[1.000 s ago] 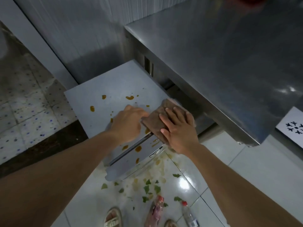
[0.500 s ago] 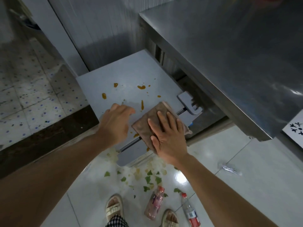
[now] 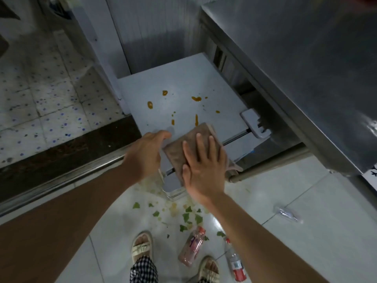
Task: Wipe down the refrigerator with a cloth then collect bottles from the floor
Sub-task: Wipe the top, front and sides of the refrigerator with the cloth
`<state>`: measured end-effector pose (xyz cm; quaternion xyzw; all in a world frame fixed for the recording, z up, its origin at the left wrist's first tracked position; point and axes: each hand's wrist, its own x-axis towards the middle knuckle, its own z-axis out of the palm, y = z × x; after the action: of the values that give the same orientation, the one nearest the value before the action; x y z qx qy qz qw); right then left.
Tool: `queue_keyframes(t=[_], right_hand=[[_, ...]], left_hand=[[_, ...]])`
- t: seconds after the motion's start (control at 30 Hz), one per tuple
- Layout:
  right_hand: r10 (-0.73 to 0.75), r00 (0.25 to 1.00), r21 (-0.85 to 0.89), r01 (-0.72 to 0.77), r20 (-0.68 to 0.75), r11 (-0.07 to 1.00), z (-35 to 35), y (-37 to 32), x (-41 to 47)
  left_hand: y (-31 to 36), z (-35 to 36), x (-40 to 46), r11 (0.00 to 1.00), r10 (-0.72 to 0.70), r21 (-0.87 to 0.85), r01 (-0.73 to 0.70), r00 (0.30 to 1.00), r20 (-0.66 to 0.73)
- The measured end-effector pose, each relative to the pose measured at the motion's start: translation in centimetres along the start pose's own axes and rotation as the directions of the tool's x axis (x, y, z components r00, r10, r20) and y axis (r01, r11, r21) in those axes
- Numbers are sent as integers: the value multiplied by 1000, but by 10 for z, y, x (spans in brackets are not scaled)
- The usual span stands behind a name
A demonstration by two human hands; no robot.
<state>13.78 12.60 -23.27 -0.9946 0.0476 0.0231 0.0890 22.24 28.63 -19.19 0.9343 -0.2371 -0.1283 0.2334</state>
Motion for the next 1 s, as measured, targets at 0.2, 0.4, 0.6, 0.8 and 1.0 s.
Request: queue_keyframes(t=[0.2,0.4,0.6,0.8,1.0], right_hand=[[-116,992,-71,119,45,990,3,3,-2],[170,985,-171,-163,26,972,-7,52,29],[52,999,-79,-51,1,996,8,-32,-12],[-248,968,-157,249,27,956,17,-58,-21],[-393,918,-139,396,51,908,14,-14,-33]], left_hand=[[-8,1,-17,999,-19,41,22,997,-77],[-21,5,-28,998,-12,-64,12,1000,-12],[-33,0,-48,993,-79,-90,72,993,-86],[-40,-7,-57,995,-84,-61,78,990,-114],[-28,-3,-50,995,-86,-57,81,991,-99]])
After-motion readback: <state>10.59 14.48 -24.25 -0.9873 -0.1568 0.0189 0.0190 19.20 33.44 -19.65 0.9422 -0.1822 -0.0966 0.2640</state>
